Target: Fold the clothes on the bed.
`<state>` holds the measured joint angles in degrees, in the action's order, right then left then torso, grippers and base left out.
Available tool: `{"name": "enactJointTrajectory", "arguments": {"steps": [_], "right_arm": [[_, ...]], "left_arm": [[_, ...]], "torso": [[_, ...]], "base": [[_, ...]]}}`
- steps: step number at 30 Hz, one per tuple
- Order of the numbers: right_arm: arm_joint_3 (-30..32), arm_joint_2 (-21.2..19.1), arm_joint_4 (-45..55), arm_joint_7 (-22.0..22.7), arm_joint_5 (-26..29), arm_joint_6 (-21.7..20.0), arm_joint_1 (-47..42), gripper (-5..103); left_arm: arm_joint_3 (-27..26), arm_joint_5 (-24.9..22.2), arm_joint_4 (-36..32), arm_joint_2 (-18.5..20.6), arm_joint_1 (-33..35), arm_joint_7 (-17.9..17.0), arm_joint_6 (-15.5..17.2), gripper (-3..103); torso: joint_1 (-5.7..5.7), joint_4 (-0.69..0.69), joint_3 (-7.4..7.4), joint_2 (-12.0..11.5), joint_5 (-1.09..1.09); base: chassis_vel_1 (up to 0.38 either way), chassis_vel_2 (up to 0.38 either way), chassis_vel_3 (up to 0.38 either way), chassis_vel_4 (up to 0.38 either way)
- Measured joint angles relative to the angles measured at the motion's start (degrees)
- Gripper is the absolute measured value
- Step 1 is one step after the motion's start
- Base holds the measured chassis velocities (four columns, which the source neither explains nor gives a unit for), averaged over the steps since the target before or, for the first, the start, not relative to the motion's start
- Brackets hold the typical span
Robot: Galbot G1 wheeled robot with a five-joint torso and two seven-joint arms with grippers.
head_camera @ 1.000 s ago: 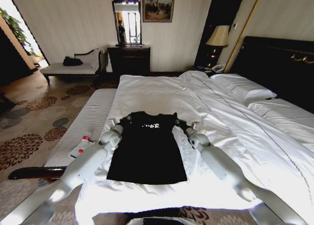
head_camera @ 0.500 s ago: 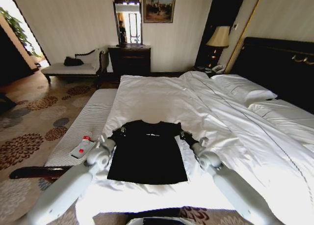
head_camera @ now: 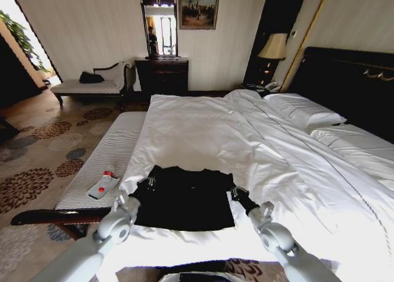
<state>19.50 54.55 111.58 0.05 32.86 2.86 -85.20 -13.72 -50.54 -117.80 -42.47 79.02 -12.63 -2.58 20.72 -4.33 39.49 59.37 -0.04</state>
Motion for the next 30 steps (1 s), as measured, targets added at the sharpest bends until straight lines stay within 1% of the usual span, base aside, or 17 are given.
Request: {"name": "enactJointTrajectory", "arguments": {"steps": [1, 3, 4, 9, 12, 17, 23, 26, 30], "right_arm": [[-0.2, 0.2, 0.1, -0.1, -0.4, 0.2, -0.5, 1], [-0.4, 0.6, 0.2, -0.2, -1.0, 0.5, -1.2, 1], [-0.4, 0.6, 0.2, -0.2, -1.0, 0.5, -1.2, 1], [-1.2, 1.3, 1.6, -0.2, -1.9, 0.7, -3.6, 1], [-1.5, 1.4, 2.2, -0.2, -2.3, 0.7, -4.9, 1], [-1.9, 1.4, 2.5, -0.2, -3.3, 1.0, -6.7, 1], [-2.5, 2.0, 3.4, -0.2, -4.2, 1.1, -8.2, 1], [-2.5, 2.3, 3.4, -0.4, -5.1, 1.4, -9.1, 1], [-2.5, 2.1, 2.8, -0.6, -5.6, 1.6, -9.2, 1]], "left_arm": [[-1.4, 0.6, -0.4, 0.0, 1.9, 0.4, -0.3, 1], [-3.3, 1.6, -0.7, -0.1, 4.6, 0.9, -0.9, 1], [-3.3, 1.6, -0.7, -0.1, 4.6, 0.9, -0.9, 1], [-7.3, 2.5, -2.5, -0.7, 9.5, 1.7, -1.7, 1], [-8.6, 2.8, -3.4, -1.3, 11.5, 2.0, -1.8, 1], [-9.3, 3.9, -3.1, -1.9, 13.0, 2.3, -2.4, 1], [-10.1, 3.8, -3.2, -1.5, 13.6, 2.6, -2.5, 1], [-11.4, 3.6, -3.9, -1.4, 15.3, 3.2, -2.5, 1], [-11.6, 4.6, -4.3, -2.0, 16.8, 3.4, -2.6, 1]], "torso": [[0.0, 0.02, 0.0, 0.0, 0.0], [0.0, 0.02, 0.0, 0.0, 0.0], [0.0, 0.02, 0.0, 0.0, 0.0], [0.0, 0.0, 0.0, 0.0, 0.0], [0.0, -0.01, 0.0, 0.0, 0.0], [-0.01, 0.01, 0.0, 0.0, 0.0], [0.0, 0.0, 0.01, 0.0, 0.0], [0.0, -0.01, 0.0, 0.0, 0.0], [-0.01, 0.01, 0.0, 0.0, 0.0]], "base": [[0.0, 0.0, 0.0, 0.0], [0.0, 0.0, 0.0, 0.0], [0.0, 0.0, 0.0, 0.0], [0.0, 0.0, 0.0, 0.0], [0.0, 0.0, 0.0, 0.0], [0.0, 0.0, 0.0, 0.0], [0.0, 0.0, 0.0, 0.0], [0.0, 0.0, 0.0, 0.0], [0.0, 0.0, 0.0, 0.0]]}}
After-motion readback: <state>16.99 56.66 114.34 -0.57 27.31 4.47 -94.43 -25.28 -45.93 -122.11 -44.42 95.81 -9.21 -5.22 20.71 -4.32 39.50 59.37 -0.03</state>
